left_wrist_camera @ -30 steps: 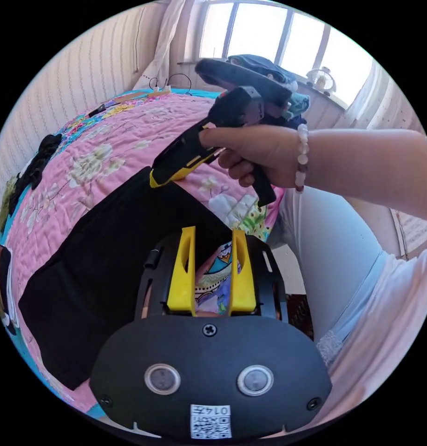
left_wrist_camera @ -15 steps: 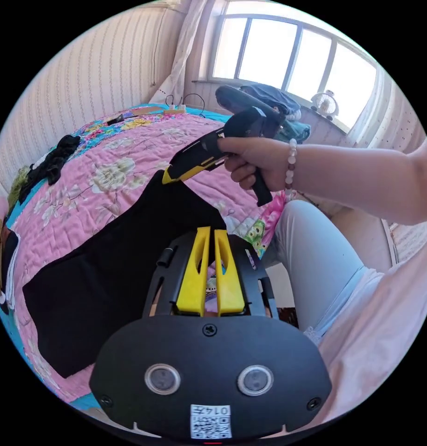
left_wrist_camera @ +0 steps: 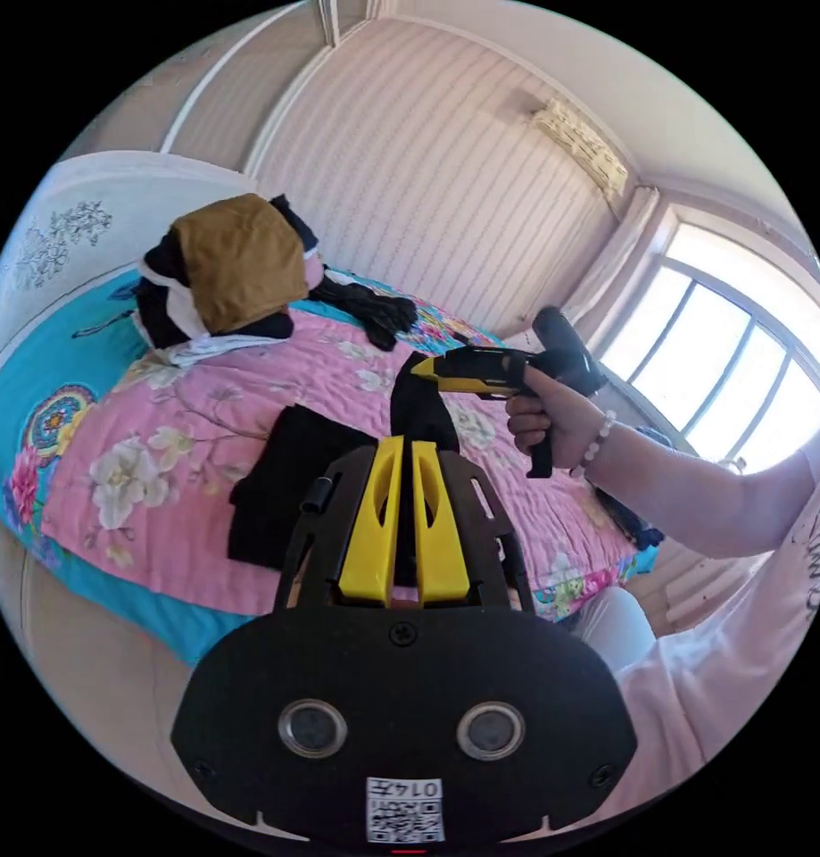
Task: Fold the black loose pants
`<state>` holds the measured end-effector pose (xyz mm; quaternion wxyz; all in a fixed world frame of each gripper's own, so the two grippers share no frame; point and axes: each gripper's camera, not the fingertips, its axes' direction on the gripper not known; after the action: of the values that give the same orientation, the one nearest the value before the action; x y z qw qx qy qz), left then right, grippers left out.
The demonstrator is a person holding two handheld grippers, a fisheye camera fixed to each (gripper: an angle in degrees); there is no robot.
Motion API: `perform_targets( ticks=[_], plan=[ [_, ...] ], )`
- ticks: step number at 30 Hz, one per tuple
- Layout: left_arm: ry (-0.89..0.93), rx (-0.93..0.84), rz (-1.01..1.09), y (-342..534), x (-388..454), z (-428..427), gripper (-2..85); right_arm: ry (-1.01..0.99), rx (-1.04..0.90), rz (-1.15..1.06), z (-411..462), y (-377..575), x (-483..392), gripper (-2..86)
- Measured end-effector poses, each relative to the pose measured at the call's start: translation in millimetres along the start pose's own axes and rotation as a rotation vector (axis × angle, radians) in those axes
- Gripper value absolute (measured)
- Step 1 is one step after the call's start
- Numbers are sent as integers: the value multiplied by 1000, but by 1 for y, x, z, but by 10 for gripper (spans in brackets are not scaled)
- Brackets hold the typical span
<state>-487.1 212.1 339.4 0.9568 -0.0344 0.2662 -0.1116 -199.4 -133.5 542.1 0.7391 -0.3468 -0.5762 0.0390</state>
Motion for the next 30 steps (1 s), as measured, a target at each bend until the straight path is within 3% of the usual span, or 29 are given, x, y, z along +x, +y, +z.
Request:
perform_targets(
  ticks=[2,8,18,22,30],
  plan=[
    [-137,-54,-112,-2,-42,-3,19,49,-30,2,29,-21,-12,24],
    [-133,-72,-301,9,-103,-27,50,66,-106,-70,44,-14,-19,19],
    [-72,-119,-281,-5,-104,-13,61,191,-265,-99,64,70,-30,22],
    [-140,-183,-229,-19,-108,-1,59,185,-381,-139,98,77,-48,25],
    [-190,-252,-239,-18,-119,-15,2,193,-292,-268,102,24,-86,40]
  ],
)
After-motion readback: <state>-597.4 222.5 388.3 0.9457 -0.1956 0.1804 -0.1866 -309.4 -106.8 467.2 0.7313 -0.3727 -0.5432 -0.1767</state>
